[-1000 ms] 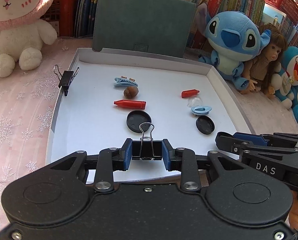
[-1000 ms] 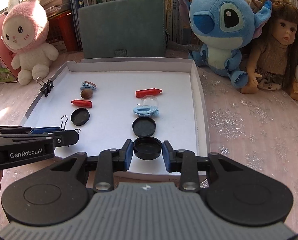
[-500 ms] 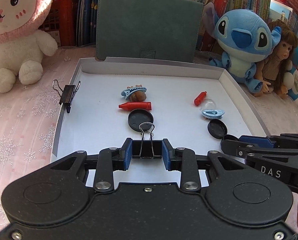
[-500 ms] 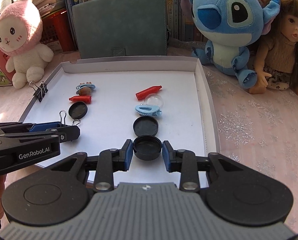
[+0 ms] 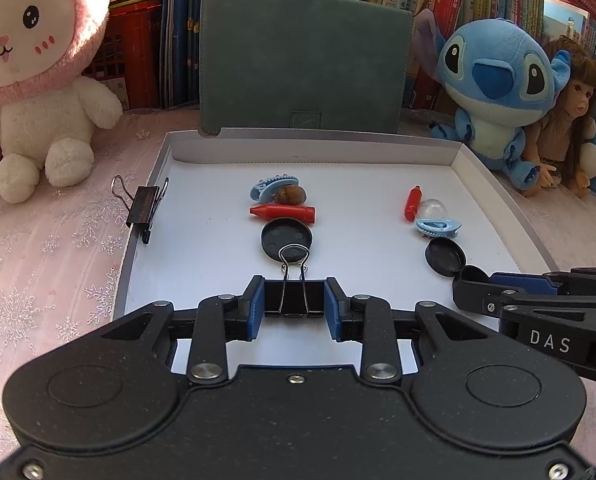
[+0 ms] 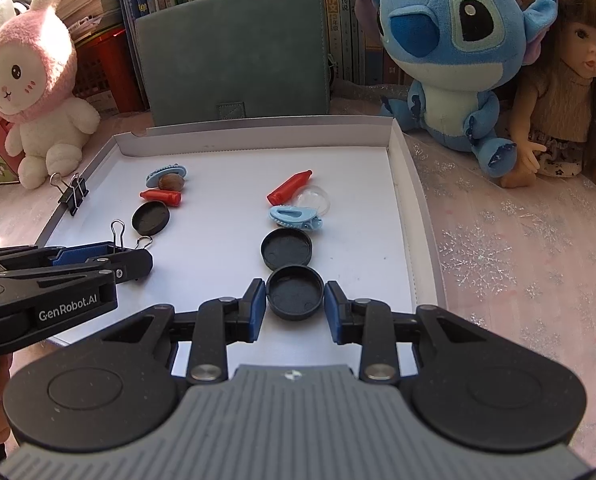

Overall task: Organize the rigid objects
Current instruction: 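Open the left gripper to drop the clip while the right drops the lid, then withdraw both open grippers toward the last black lid and acorn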

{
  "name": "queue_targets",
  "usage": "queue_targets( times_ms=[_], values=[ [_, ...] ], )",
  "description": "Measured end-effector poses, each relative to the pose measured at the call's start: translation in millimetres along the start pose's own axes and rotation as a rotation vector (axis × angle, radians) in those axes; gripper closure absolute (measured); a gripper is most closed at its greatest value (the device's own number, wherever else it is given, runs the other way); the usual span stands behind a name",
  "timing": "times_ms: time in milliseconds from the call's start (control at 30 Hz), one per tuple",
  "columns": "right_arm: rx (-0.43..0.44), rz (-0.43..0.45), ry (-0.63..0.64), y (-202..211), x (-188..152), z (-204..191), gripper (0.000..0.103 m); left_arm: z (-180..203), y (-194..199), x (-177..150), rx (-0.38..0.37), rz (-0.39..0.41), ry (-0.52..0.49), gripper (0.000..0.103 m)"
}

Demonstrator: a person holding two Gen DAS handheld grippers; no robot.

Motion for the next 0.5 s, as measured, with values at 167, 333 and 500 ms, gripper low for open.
queue_targets(
  times_ms=[167,333,500],
  values=[
    [-0.003,0.019,0.007,0.0,-1.8,-0.6,0.066,2.3,-0.1,-1.5,0.015,0.019,-0.01,0.073],
    [0.004,0.041,-0.001,3.1,-3.9,-0.2,0.062,1.5,4.6,-3.9,0.012,0.02,-0.009,0.064],
    [0.0,0.068,0.022,10.6,-6.9,-1.5,0.049,0.6,12.9,-7.1,0.013,0.034,-0.018,0.056]
  ],
)
Point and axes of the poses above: each gripper's, at about its wrist camera, not at the fingertips, and y roughly against the way its jaws point, z to its right, x to its top, the point moved 3 cm from there along -y, roughly the way its jaws point, and after that the axes turned 6 degrees about -z, right-handed, at the moved point
